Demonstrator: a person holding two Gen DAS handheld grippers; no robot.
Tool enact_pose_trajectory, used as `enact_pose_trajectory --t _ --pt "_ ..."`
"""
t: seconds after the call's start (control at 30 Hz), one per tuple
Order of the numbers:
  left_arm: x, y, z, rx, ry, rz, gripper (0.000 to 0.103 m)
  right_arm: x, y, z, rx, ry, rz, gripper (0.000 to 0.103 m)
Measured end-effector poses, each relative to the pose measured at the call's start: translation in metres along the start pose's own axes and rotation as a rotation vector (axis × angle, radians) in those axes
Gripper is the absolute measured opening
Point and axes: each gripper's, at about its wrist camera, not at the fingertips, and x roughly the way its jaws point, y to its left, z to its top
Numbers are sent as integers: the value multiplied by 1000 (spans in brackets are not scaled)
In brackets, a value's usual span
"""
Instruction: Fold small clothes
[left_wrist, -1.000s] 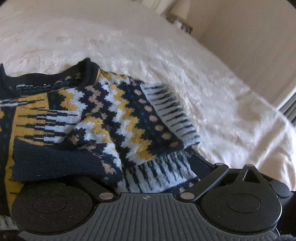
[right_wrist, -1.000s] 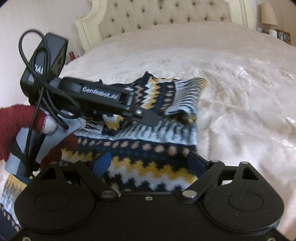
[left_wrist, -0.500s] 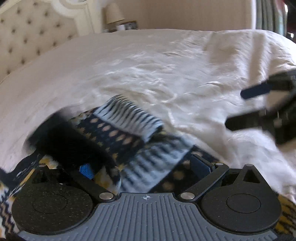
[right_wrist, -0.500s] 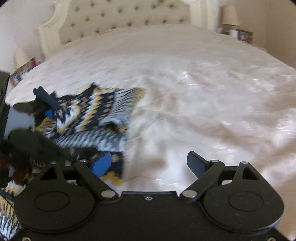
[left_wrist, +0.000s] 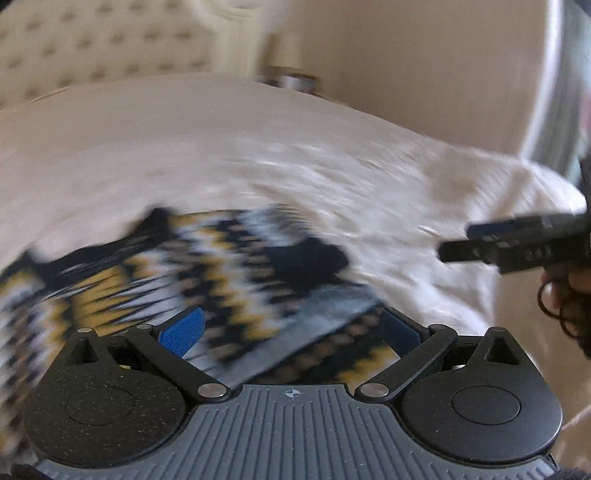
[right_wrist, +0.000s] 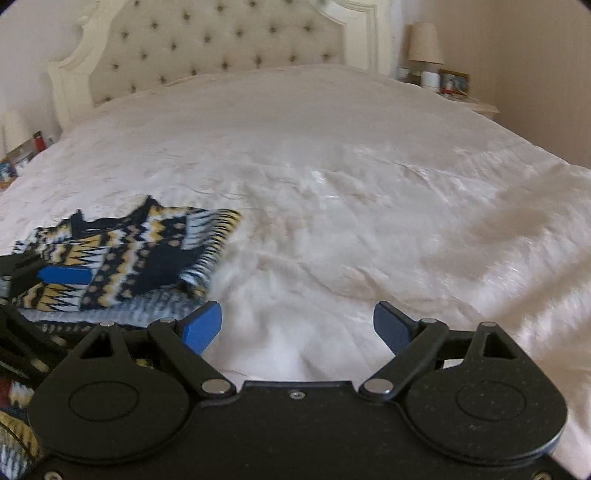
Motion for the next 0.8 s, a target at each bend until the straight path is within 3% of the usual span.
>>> enact_pose_trajectory --t 0.17,0.27,0.33,0.37,0.4,0.5,0.63,0.8 --pt "-28 68 -13 -167 -16 193 102 15 30 8 -35 -34 112 90" --pt "-39 113 -27 -317 -14 294 102 27 46 14 -38 -45 163 89" --pt "-42 135 -39 -389 -13 335 102 37 54 19 -32 -42 190 83" --pt "-41 143 -45 -412 -1 359 102 42 57 21 -29 -37 202 74" --pt "-39 150 -53 -425 15 374 102 48 60 23 -24 -31 213 69" --pt "-34 155 -71 -400 11 370 102 65 64 25 4 -9 221 67" --pt "-25 139 -70 -335 26 439 102 84 60 24 66 36 230 62" --pt "-27 136 -71 -336 -8 453 102 98 60 18 83 74 227 58"
